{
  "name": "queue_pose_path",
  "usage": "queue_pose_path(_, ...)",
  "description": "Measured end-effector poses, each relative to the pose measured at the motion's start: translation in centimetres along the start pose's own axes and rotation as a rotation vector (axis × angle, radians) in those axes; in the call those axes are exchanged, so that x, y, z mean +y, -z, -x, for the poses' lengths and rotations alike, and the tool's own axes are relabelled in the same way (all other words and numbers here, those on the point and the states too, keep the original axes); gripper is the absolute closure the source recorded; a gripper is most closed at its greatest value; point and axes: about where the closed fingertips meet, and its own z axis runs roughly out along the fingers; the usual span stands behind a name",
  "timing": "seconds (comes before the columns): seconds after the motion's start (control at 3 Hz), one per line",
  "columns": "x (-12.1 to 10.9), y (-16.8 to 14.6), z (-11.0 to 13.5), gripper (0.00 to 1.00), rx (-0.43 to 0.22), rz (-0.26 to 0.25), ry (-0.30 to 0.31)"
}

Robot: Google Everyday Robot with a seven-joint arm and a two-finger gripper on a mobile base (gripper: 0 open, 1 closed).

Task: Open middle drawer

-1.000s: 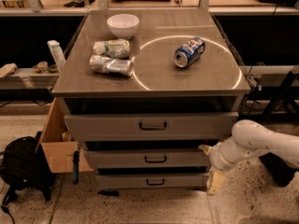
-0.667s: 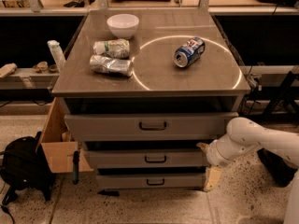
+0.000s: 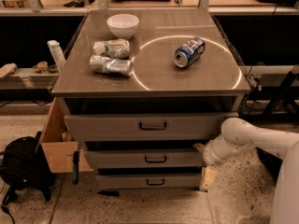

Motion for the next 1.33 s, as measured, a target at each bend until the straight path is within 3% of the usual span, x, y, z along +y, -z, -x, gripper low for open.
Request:
queue_pose_path(0.33, 0.0, 0.0, 0.0, 0.19, 0.0, 0.0, 0.0)
queue_pose_path(1.33, 0.5, 0.01, -0.25, 0.89, -0.002, 0.004, -0.004)
